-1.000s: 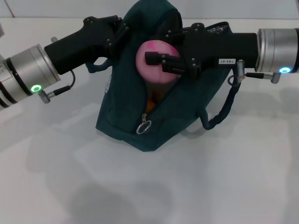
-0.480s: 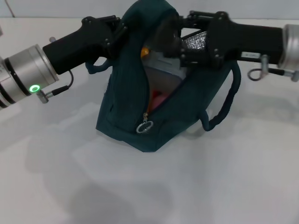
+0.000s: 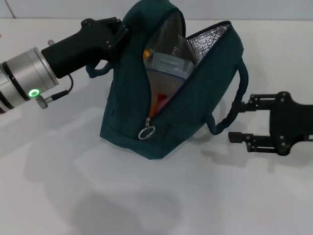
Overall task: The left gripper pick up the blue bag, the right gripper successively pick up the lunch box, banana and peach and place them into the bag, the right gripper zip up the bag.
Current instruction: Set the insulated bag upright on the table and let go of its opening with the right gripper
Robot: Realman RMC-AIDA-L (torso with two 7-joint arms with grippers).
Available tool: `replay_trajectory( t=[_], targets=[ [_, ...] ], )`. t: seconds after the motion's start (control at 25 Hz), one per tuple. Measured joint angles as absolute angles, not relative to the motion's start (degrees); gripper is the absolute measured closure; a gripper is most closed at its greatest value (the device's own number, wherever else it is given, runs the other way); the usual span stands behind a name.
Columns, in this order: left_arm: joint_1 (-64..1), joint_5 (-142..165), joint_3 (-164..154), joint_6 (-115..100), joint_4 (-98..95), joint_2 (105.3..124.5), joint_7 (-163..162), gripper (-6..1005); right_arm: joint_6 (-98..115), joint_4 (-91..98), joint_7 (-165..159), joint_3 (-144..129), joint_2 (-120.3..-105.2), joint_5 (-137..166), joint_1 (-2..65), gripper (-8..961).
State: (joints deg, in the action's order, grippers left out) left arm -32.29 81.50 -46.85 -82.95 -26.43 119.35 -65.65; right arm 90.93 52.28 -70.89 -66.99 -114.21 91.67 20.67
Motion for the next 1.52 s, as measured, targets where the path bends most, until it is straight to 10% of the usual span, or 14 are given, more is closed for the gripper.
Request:
replay_trajectory(
  t=[0.88,1.2,1.52],
  targets=[
    [-33.0,81.5,-46.8,-82.3,-26.4,119.54,-65.5,954,79.5,42.1,-70.5,-74.4,-115.84,94.4,30.1,471],
    [-31.8,79.0,-46.8,-82.2,-24.3,119.6,-60.5,954,81.4,36.5,-62.0,-69.3,-115.32,85.2,29.7,841],
    [-29.1,77.0,-47.2,-84.2,-19.7,119.7,-49.8,954,87.2,31.2,-62.1,-58.1,-113.65,83.2,31.6,874]
  ],
)
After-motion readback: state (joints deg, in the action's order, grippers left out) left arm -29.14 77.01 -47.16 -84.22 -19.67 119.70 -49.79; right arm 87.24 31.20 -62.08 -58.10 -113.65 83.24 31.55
